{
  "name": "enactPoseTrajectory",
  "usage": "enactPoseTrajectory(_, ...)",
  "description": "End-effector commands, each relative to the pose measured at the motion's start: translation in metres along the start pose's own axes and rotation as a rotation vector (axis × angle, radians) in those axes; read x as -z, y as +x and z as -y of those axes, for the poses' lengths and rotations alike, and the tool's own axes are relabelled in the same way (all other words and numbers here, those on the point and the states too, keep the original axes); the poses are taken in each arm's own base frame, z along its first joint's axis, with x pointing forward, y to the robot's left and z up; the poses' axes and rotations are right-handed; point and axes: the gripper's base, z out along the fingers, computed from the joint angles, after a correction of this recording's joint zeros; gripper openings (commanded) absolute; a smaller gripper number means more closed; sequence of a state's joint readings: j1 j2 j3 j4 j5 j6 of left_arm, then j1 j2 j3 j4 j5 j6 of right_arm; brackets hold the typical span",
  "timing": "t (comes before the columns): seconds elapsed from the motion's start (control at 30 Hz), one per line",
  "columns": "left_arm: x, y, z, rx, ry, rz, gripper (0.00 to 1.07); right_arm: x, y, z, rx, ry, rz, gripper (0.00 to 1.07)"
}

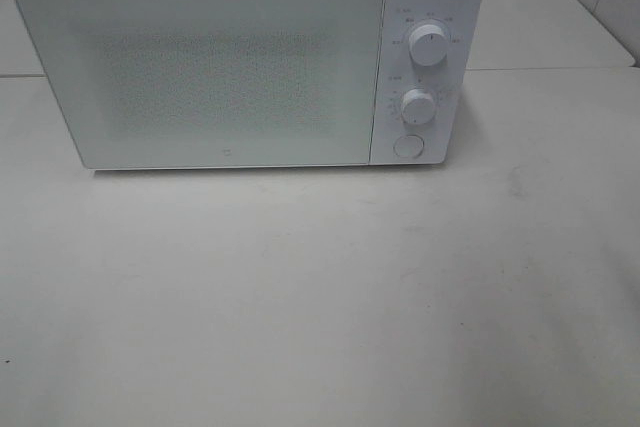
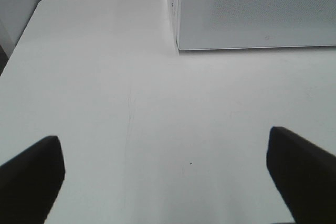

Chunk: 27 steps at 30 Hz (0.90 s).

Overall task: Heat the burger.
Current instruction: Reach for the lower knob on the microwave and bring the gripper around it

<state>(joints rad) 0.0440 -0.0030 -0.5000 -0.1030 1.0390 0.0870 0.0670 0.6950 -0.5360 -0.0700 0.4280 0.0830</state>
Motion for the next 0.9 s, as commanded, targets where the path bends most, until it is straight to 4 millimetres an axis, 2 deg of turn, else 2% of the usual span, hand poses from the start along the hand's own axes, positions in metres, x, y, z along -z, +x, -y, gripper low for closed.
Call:
enactPoseTrajectory(0.03,0.001,0.000,0.000,0.003,-0.004,0.022,1.01,-0.011,-0.008,0.000,-0.009,-0.001,0.025,0.76)
enactPoseTrajectory(0.1,0.001,0.000,0.000,0.003,-0.004,0.022,1.01,-0.016,-0.009,0.000,-0.008,-0.002,0.026,0.76)
enactPoseTrajectory(0.17,0.001,0.000,0.000,0.003,-0.004,0.022,1.01,-0.035,-0.015,-0.002,-0.014,-0.010,0.048,0.76)
enactPoseTrajectory(0.27,0.001,0.000,0.000,0.003,-0.004,0.022,1.01,-0.041,-0.017,-0.002,-0.017,-0.012,0.056,0.76)
enactPoseTrajectory(0.3,0.001,0.000,0.000,0.003,-0.004,0.022,1.01,-0.050,-0.018,-0.003,-0.017,-0.016,0.073,0.76)
enactPoseTrajectory(0.33,0.001,0.000,0.000,0.003,-0.004,0.022,1.01,-0.059,-0.017,-0.004,-0.014,-0.025,0.109,0.76)
enactPoseTrajectory(0.43,0.001,0.000,0.000,0.003,-0.004,0.022,1.01,-0.064,-0.015,-0.004,-0.012,-0.029,0.129,0.76)
enactPoseTrajectory(0.5,0.001,0.000,0.000,0.003,-0.004,0.022,1.01,-0.077,-0.006,-0.006,-0.025,-0.043,0.201,0.76)
enactPoseTrajectory(0.77,0.001,0.000,0.000,0.003,-0.004,0.022,1.01,-0.088,0.009,-0.009,-0.018,-0.023,0.337,0.76)
enactPoseTrajectory(0.9,0.001,0.000,0.000,0.003,-0.004,0.022,1.01,-0.094,0.020,-0.024,0.036,-0.008,0.406,0.76)
